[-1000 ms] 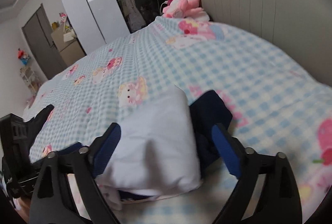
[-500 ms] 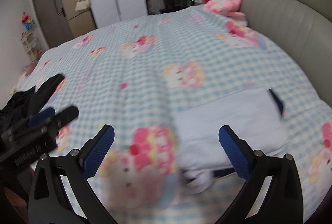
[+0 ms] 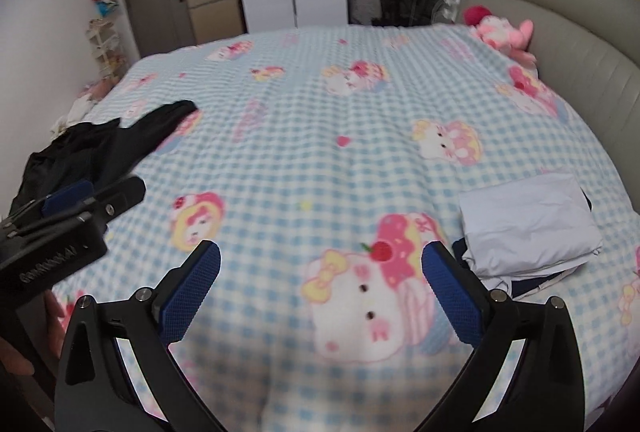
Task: Fold clothes
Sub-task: 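Release the shirt and withdraw both open grippers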
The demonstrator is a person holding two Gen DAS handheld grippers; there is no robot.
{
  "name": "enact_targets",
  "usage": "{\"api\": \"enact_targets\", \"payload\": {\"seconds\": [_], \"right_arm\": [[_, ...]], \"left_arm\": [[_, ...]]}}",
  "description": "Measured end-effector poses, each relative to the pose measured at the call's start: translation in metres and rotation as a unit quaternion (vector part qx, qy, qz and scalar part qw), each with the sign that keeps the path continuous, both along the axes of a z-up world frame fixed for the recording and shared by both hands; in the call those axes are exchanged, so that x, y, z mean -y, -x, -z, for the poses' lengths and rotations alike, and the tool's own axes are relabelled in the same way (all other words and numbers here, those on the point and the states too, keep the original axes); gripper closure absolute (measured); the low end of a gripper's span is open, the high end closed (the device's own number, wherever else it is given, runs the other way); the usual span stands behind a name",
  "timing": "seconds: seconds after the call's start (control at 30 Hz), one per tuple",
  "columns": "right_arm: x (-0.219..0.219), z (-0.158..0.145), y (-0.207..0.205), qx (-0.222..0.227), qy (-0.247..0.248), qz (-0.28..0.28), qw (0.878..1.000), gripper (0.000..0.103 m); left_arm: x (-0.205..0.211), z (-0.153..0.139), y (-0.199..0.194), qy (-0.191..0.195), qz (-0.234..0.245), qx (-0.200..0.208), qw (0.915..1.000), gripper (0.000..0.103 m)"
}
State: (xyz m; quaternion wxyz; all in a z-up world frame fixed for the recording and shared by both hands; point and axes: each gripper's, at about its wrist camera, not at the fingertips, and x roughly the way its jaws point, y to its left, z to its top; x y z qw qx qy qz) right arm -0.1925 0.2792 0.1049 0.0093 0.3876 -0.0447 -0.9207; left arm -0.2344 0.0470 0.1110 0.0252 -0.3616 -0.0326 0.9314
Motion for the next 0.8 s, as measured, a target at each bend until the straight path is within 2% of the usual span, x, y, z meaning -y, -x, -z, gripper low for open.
{"api": "enact_targets", "payload": {"seconds": [0.1, 0.33, 0.6, 0.67, 0.8], "right_arm": [[0.021, -0.005, -0.019, 0.0, 0.0, -0.009, 1.0, 0.001], [0.068, -0.016, -0.066, 0.0, -0.001, -0.028, 1.0, 0.001], [0.081, 0.012, -0.158, -0.003, -0.037, 0.001, 0.999, 0.001], [0.084, 0.024, -0.173, 0.007, -0.035, -0.004, 0.999, 0.001], [0.092, 0.038, -0.195, 0.02, -0.032, -0.028, 0.999, 0.001]], "left_arm": [[0.016, 0.003, -0.03, 0.016, -0.023, 0.016, 0.9995, 0.016], [0.047, 0.008, -0.115, -0.017, -0.045, 0.006, 0.9988, 0.015], [0.053, 0.025, -0.201, -0.014, -0.039, 0.005, 0.9991, 0.015], [0.051, 0.034, -0.217, -0.012, -0.032, 0.017, 0.9993, 0.015], [0.051, 0.048, -0.242, -0.022, -0.039, 0.014, 0.9989, 0.015]]}}
